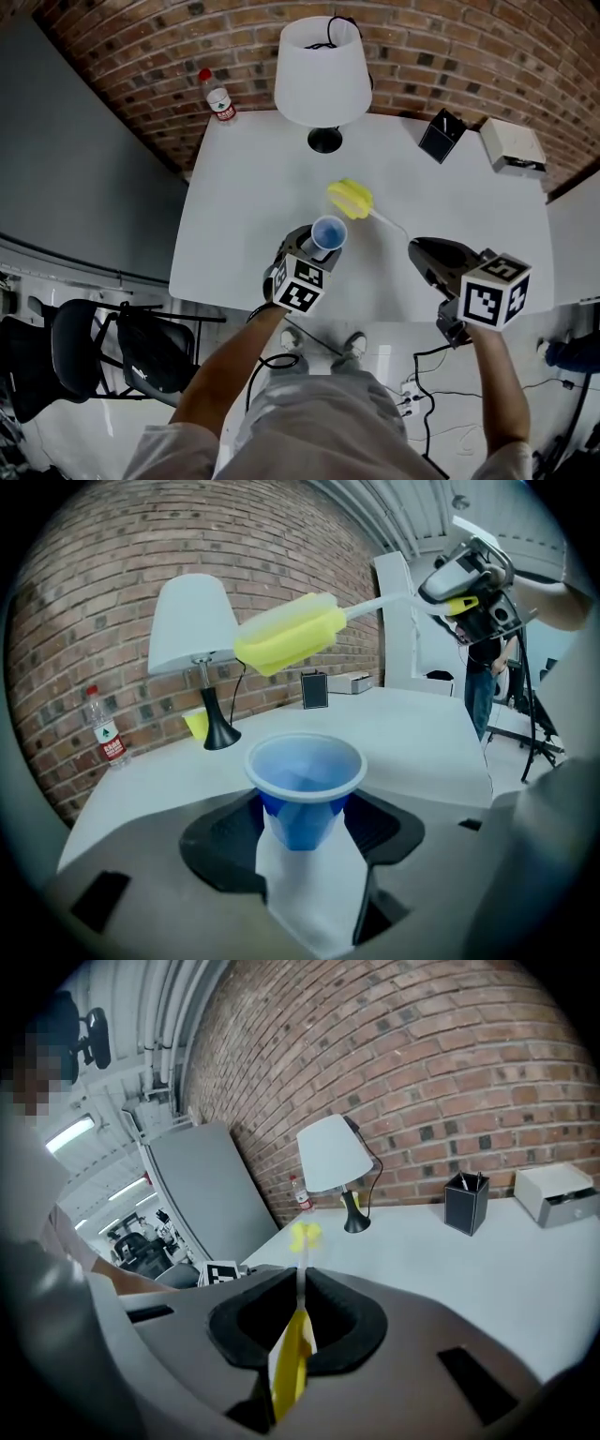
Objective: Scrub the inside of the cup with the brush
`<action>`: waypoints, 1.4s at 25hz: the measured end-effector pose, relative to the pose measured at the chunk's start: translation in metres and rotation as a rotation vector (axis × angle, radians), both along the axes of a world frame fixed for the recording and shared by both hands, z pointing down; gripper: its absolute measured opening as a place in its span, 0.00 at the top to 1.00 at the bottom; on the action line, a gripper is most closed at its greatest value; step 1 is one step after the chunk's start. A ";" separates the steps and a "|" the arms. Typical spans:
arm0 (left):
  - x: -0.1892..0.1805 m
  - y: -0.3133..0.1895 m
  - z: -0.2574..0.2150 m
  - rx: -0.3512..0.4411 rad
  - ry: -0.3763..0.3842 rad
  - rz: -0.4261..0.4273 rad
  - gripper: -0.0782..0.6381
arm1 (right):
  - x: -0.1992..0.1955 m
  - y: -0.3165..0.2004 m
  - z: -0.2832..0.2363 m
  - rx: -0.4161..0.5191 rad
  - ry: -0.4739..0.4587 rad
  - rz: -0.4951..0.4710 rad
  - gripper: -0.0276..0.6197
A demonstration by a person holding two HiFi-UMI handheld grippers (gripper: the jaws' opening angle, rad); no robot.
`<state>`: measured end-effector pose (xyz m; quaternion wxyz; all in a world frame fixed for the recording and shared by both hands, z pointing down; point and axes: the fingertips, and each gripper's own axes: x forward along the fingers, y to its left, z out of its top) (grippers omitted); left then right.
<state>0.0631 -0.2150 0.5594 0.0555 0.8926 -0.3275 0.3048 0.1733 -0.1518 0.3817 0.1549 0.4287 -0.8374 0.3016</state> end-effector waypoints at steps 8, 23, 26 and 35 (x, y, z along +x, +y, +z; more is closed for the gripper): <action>0.020 0.000 0.013 -0.046 0.033 -0.019 0.51 | -0.002 -0.006 0.019 0.123 0.032 -0.014 0.92; 0.017 0.012 0.031 -0.102 0.027 -0.141 0.50 | -0.004 -0.006 0.035 0.132 -0.035 -0.096 0.92; 0.012 0.018 0.031 -0.106 0.033 -0.188 0.50 | -0.004 -0.002 0.037 0.132 -0.043 -0.112 0.92; -0.021 0.044 -0.006 -0.107 0.086 -0.316 0.51 | -0.023 0.009 0.047 0.186 0.032 -0.072 0.92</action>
